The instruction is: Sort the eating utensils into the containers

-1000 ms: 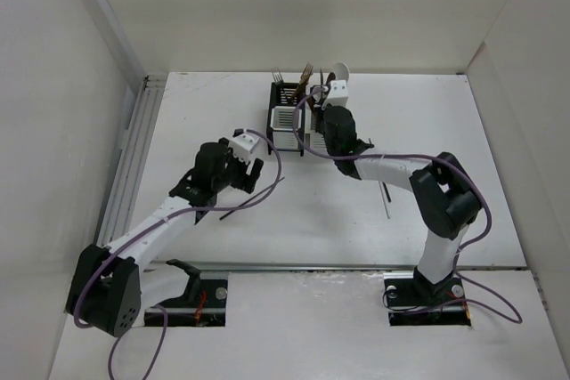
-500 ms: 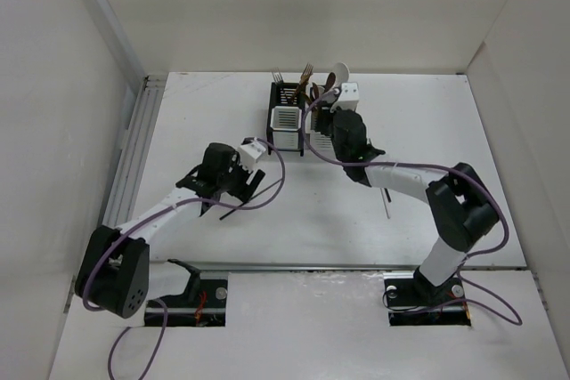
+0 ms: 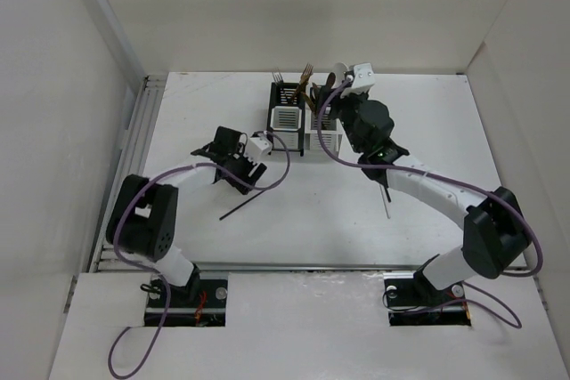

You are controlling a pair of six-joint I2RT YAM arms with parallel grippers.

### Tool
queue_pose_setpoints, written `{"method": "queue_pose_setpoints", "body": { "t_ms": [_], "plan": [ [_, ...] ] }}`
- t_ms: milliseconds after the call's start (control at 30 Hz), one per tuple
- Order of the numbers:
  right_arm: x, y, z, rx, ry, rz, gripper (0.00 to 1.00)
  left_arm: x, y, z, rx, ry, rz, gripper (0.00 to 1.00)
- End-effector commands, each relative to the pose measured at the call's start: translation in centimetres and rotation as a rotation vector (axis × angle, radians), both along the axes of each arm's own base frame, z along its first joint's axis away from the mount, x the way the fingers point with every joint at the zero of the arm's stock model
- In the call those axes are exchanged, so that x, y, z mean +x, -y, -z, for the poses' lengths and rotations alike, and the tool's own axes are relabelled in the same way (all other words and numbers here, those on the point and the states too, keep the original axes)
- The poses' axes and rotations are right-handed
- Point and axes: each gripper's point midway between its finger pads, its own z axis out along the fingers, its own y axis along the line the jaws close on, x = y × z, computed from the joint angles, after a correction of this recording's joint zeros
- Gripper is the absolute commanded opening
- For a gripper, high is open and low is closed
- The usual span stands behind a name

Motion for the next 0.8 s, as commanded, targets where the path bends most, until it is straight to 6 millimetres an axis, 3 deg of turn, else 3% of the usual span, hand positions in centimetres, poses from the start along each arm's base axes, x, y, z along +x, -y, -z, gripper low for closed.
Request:
{"method": "queue_pose_setpoints", "body": {
  "t_ms": [0,133,200,300,433,500,667,700,767],
  "plan": [
    [-0.5,-0.7,-3.2,-0.016,0.073,-0.070,0.79,1.2,-0.3,-0.1,0.043,-0.040,0.014,0.63],
    [-0.9,-1.1,-3.9,-0.015,0.085,-0.098,0.79,2.4,-1.0,0.5,0.027,-0.072,-0.041,0.61],
    [-0.9,-0.7,-4.1,-0.017,0.086,-0.098,0.79,1.8,-1.1,1.0,0.029,-0.105,-0.037,0.60],
    [-1.1,-0.4,-4.6,-0.010,0.094,-0.089,0.79,-0.1,-1.5,2.8,0.066,-0.203,0.025,0.50],
    [-1.3,0.9,-6.0,0.002,0.118,-0.050,0.79,-2.8,-2.0,4.0,0.106,-0.307,0.056,0.47],
    [-1.2,1.1,-5.5,-0.001,0.109,-0.038,0.79,-3.6,-2.5,4.4,0.126,-0.330,0.061,0.45],
    [-1.4,2.2,-5.8,0.002,0.113,0.007,0.79,-4.6,-3.0,5.3,0.148,-0.358,0.066,0.16],
    [-1.6,2.6,-6.3,0.011,0.121,0.020,0.79,-4.4,-2.9,5.2,0.145,-0.348,0.065,0.04],
    [-1.8,3.1,-6.4,0.006,0.124,0.035,0.79,-3.9,-3.6,5.3,0.147,-0.342,0.027,0.00]
  ]
}}
